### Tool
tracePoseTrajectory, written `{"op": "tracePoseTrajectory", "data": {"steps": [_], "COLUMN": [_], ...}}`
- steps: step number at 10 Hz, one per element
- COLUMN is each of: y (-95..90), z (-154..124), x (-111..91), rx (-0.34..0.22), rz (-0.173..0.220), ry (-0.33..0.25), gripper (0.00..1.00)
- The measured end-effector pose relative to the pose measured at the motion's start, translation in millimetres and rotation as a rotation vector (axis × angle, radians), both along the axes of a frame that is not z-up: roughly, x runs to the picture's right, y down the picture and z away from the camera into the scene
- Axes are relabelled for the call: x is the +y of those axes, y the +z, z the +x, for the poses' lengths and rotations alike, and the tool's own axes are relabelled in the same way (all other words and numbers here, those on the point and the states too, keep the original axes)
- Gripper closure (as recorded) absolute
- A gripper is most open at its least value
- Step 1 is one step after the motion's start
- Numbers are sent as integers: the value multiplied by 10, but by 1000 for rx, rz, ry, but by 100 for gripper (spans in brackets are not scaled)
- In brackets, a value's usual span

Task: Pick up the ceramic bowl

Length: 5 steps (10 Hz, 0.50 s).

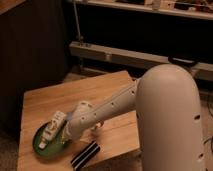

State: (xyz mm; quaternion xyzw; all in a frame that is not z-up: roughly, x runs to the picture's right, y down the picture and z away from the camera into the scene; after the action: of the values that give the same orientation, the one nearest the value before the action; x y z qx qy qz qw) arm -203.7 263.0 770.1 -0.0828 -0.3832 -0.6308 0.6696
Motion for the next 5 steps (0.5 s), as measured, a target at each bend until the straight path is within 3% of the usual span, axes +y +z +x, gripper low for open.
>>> {"op": "tracePoseTrajectory", "data": {"steps": [5], "y": [90], "z": [-7], "x": [-2], "rx": [-20], "rz": [-11], "ry": [36], "gripper": [50]}}
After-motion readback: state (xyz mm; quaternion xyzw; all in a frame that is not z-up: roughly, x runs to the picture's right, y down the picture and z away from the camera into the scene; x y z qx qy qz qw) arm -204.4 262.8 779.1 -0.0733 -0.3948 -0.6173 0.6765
